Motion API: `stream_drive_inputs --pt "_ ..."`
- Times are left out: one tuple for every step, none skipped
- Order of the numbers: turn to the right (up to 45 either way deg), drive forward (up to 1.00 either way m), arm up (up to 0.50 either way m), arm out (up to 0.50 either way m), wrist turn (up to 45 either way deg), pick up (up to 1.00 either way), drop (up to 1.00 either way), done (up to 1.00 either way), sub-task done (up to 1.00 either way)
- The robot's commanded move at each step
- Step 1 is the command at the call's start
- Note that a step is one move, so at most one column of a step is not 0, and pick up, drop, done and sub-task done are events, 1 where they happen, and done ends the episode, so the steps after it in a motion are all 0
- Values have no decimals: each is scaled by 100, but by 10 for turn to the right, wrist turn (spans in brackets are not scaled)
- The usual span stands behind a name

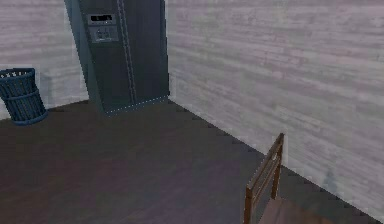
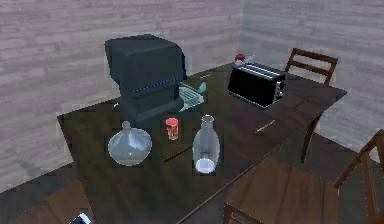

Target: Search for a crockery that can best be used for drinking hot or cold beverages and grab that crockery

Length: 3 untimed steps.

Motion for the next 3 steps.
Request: stream_drive_inputs --pt "0 0 38 0 0 0 0 0 0" --pt "0 0 0 48 0 0 0 0 0" --pt "0 0 0 0 450 0 0 0 0"
